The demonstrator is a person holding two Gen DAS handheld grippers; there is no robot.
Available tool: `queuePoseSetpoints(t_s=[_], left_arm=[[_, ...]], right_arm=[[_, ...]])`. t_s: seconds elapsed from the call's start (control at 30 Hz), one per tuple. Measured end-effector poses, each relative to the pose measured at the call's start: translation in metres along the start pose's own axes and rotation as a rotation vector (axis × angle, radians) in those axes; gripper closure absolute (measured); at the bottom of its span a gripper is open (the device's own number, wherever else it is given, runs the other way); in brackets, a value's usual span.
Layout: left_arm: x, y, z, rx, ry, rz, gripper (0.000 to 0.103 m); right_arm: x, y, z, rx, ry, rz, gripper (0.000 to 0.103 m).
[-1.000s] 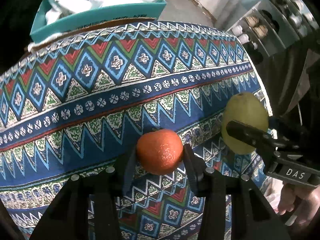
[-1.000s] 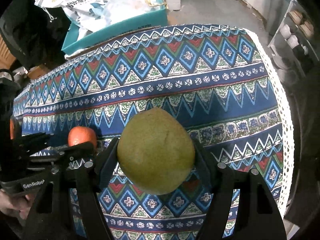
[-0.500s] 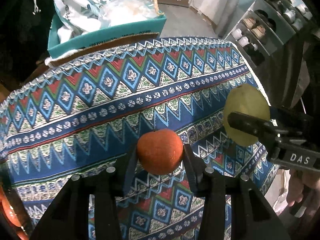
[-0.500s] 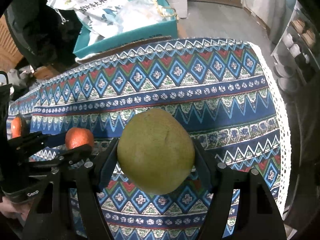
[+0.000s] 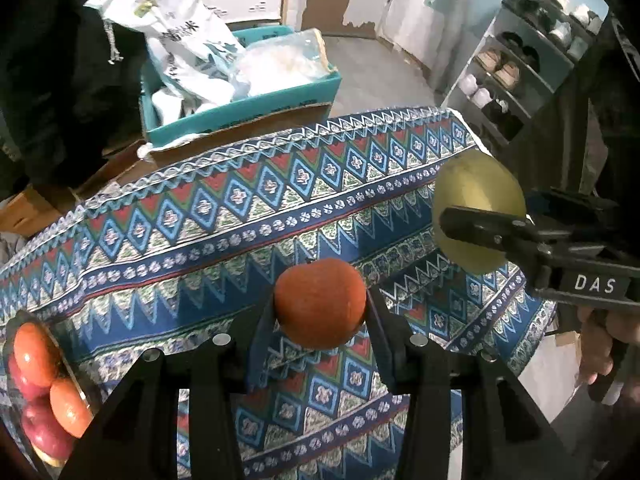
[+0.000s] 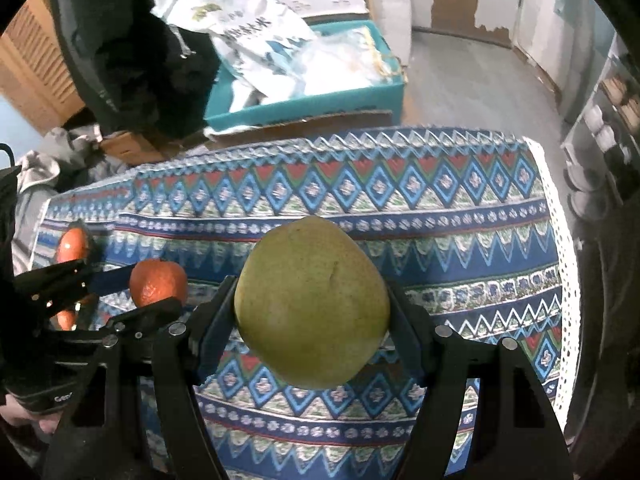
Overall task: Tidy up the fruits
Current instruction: 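Lift the small orange with the left tool while the right tool lifts the pear toward the bowl, then lower the small orange over the bowl with the left tool while the right tool lowers the pear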
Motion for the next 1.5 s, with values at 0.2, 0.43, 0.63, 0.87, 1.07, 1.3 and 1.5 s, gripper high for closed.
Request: queuePoseSetpoints(t_s=[0.2, 0.43, 0.63, 0.87, 1.07, 1.3, 1.5], left_arm=[[0.007, 0.024, -0.010, -0.018, 0.016, 0.008, 0.057], [0.021, 0.054, -0.023, -0.036, 0.029, 0.028, 0.057], [0.044, 0.087, -0.034, -0.065, 0.053, 0.057, 0.057], [0.072, 0.121, -0.051, -0.096, 0.096, 0.086, 0.057], [0.095, 0.153, -0.066, -0.128, 0.126, 0.114, 0.057], [0.117, 0.189, -0.081, -0.173, 0.156, 0.146, 0.057], [0.140, 0.215, -0.096, -0.194, 0.192, 0.166, 0.057]], right_arm=[[0.027, 0.020, 0.008, -0.038, 0.034, 0.040, 0.032], [0.057, 0.040, 0.013, -0.070, 0.082, 0.078, 0.032], [0.084, 0.051, 0.018, -0.086, 0.118, 0.101, 0.032], [0.124, 0.066, 0.020, -0.101, 0.164, 0.150, 0.032], [0.161, 0.081, 0.021, -0.119, 0.219, 0.182, 0.032], [0.205, 0.101, 0.022, -0.150, 0.285, 0.215, 0.032], [0.243, 0.108, 0.016, -0.157, 0.348, 0.240, 0.032]])
Point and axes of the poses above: each gripper's, at about its wrist camera, not at the fingertips, and y roughly against the way its jaws point, x to its left, z to its top, the point moved 9 cm from there along -y, roughly the way its jaws point, and after that the axes turned 14 degrees about -z, right-handed, at the moved point
